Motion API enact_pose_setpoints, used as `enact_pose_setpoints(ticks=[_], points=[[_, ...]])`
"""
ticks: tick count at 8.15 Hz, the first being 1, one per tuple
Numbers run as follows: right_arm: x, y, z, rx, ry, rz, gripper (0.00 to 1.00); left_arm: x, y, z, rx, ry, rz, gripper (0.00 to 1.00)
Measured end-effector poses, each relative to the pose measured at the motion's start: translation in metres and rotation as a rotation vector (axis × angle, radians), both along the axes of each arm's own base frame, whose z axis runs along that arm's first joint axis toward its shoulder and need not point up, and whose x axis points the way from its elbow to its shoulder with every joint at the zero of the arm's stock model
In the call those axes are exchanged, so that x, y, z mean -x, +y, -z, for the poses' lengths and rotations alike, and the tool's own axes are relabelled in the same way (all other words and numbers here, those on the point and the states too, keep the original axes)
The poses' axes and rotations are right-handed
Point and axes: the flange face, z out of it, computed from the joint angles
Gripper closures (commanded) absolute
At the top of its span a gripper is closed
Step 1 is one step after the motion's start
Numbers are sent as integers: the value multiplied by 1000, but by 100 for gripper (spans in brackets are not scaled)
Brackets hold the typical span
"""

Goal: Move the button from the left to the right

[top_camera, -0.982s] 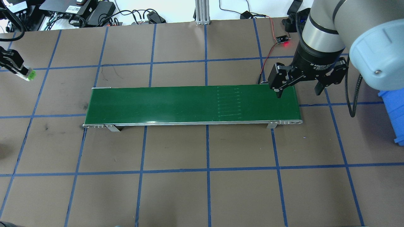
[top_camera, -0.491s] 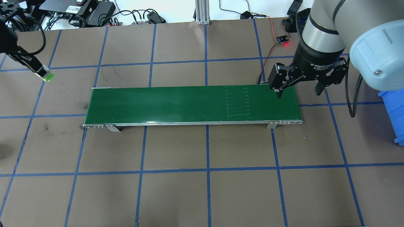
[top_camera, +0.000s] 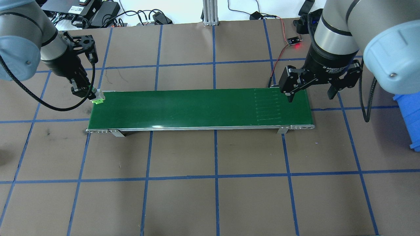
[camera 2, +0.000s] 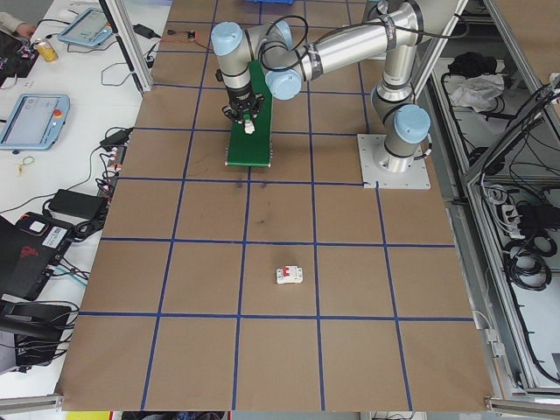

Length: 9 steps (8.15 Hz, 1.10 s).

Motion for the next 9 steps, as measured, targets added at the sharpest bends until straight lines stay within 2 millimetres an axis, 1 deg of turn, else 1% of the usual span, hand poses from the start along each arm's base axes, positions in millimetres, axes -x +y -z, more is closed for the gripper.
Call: enact_pose_setpoints(ticks=[2, 5, 6, 9], points=[[0, 0, 0, -1, 0, 0, 0, 7, 7, 21, -5, 7, 73, 100], [0, 0, 1, -4, 1, 0, 0, 8, 10, 46, 27, 3, 156, 100], [0, 1, 1, -5, 1, 0, 0, 8, 11, 53, 27, 4, 173, 100], [0, 1, 1, -10, 1, 2, 0, 7, 9, 62, 53, -1, 234, 100]])
